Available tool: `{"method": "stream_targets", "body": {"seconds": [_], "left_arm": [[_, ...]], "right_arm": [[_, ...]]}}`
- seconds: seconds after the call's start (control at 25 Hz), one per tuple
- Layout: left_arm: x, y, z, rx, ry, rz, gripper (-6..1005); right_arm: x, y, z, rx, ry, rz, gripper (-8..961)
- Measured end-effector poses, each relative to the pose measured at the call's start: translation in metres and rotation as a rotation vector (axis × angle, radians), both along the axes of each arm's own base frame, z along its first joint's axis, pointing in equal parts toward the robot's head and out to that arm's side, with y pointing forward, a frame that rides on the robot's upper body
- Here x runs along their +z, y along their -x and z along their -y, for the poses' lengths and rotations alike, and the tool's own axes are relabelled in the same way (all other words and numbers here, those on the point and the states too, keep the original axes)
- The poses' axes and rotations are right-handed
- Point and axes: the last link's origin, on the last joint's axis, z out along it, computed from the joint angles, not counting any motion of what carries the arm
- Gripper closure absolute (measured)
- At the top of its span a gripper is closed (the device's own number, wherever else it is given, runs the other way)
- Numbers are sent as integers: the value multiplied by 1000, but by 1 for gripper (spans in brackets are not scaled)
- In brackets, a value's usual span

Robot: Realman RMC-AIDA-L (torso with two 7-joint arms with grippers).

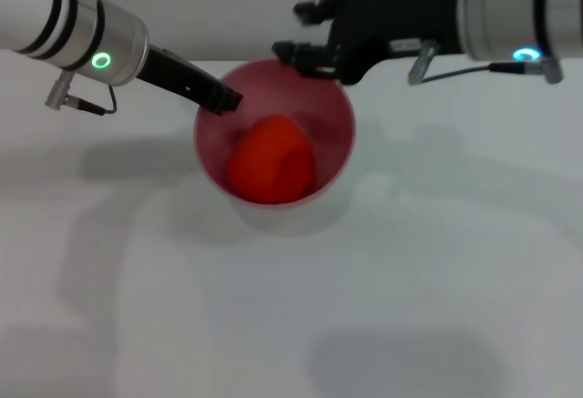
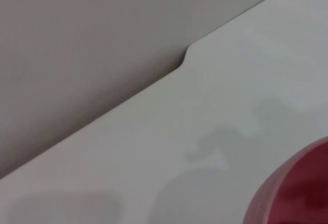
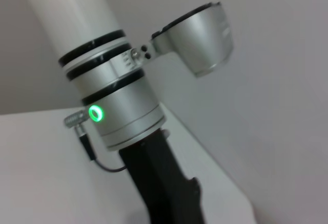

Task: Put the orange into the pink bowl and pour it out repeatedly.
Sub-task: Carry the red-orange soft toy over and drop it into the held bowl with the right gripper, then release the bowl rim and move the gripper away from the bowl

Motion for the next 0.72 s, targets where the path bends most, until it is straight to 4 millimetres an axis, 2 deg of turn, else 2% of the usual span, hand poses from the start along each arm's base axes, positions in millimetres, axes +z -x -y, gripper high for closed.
{"method": "stream_targets", "body": {"seconds": [0.16, 0.28, 0.4, 0.48, 0.72], "left_arm": [[-1, 5, 3, 17, 22, -13, 959], [-1, 8, 6, 26, 57, -48, 959], [-1, 10, 9, 33, 80, -74, 959], [-1, 11, 10, 39, 88, -83, 959], [0, 18, 14, 59, 111, -92, 960]], "right_arm": [[18, -9, 0, 30, -78, -20, 591], [30, -24, 2, 89, -127, -50, 530], [47, -46, 1, 93, -200, -164, 398], [60, -61, 2, 114, -271, -249, 398], [88, -123, 12, 153, -569, -433, 398]]}}
